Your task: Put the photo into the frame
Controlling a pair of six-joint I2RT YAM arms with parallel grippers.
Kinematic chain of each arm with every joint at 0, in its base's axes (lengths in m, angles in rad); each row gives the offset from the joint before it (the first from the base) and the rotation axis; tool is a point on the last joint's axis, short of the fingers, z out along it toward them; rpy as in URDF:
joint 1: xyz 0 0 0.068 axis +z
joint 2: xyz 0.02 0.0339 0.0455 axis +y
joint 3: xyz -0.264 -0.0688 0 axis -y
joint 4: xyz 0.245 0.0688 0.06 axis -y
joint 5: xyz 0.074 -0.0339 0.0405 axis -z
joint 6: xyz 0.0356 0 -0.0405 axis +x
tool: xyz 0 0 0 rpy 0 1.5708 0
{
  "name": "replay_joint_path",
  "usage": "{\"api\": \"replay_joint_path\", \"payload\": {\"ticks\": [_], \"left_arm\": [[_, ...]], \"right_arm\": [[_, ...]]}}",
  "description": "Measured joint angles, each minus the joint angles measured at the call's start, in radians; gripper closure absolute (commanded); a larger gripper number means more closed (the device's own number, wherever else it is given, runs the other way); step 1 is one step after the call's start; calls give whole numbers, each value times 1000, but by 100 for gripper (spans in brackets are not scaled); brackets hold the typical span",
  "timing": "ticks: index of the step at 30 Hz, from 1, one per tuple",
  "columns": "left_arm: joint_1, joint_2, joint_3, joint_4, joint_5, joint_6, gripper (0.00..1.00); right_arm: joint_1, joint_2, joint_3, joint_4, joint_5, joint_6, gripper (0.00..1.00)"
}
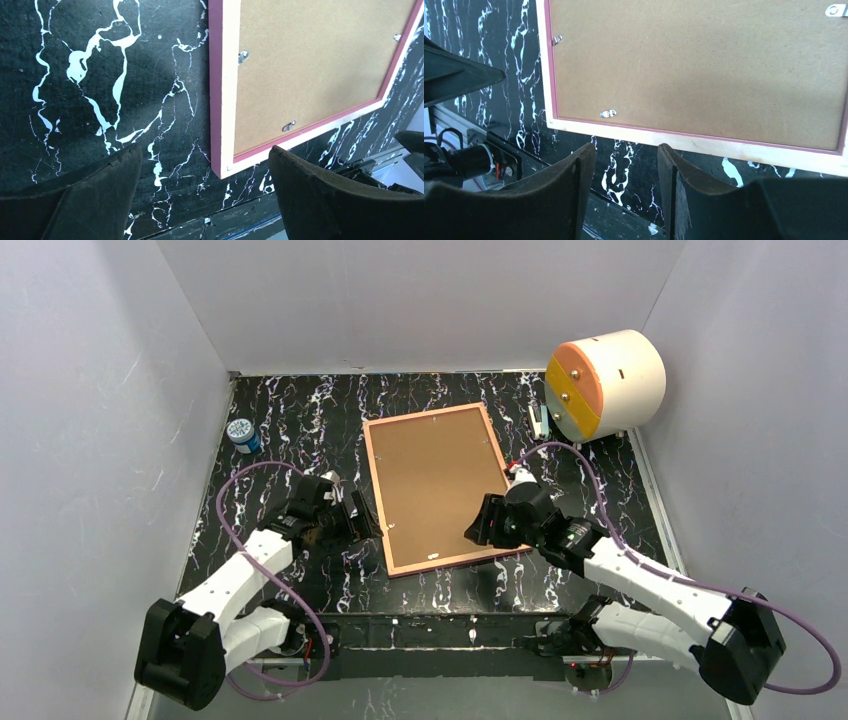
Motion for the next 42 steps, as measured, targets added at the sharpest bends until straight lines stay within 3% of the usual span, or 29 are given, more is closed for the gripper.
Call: {"api": "replay_joint_path", "payload": {"ticks": [7,15,21,30,42], "left_arm": [[0,-65,-15,1,39,-29,24],[-7,40,-15,2,72,-23,39],[-9,96,-35,58,99,-20,45],[-14,175,-86,198,182,-36,56],[-18,229,-89,241,208,-42,73]], "right_arm": [[-3,199,67,-11,-89,-14,44],[-6,484,277,-48,-212,-63,54],[-6,583,328,-45,-309,-118,61],[-6,658,361,-15,-420,-168,62],[0,754,386,24,-462,-182,62]]}}
